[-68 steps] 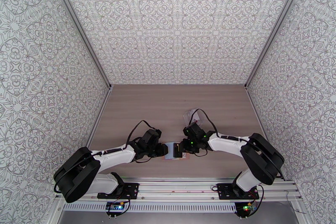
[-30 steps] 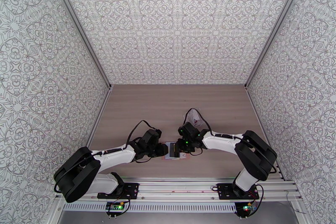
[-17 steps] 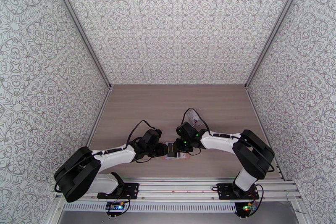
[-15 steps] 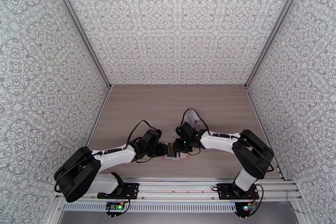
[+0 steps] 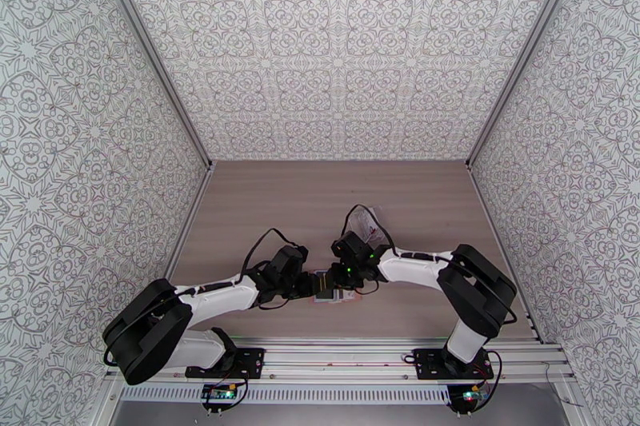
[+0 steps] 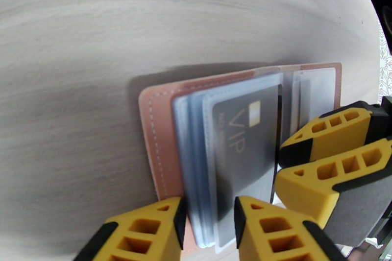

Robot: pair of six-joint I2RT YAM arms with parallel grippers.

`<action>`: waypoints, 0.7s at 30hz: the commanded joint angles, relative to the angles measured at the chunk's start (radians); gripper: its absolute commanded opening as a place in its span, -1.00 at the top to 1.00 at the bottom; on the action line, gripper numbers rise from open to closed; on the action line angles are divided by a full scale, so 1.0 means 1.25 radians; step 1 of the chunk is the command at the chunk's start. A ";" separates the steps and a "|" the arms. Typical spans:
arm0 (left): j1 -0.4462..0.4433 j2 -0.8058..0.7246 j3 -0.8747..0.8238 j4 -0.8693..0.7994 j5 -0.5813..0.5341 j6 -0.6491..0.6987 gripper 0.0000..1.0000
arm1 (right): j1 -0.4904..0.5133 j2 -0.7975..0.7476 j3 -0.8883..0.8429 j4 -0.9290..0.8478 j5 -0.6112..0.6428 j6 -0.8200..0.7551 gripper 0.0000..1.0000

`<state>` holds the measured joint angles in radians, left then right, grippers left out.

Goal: Put the credit cards into the card holder

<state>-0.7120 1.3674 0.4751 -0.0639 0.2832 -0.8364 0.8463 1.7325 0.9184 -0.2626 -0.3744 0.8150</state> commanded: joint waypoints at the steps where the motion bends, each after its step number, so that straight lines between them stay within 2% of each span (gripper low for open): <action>1: -0.010 0.016 0.001 -0.020 -0.009 0.004 0.27 | 0.013 0.010 0.025 0.023 -0.011 0.009 0.44; 9: -0.010 0.016 -0.002 -0.015 -0.009 0.003 0.27 | 0.013 -0.012 0.023 0.032 -0.001 0.007 0.43; 21: -0.009 0.003 -0.010 -0.015 -0.014 0.000 0.25 | 0.013 -0.045 0.044 -0.068 0.115 -0.013 0.38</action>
<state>-0.7128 1.3666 0.4751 -0.0635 0.2832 -0.8364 0.8562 1.6894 0.9440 -0.2977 -0.2901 0.8112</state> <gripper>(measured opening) 0.371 0.308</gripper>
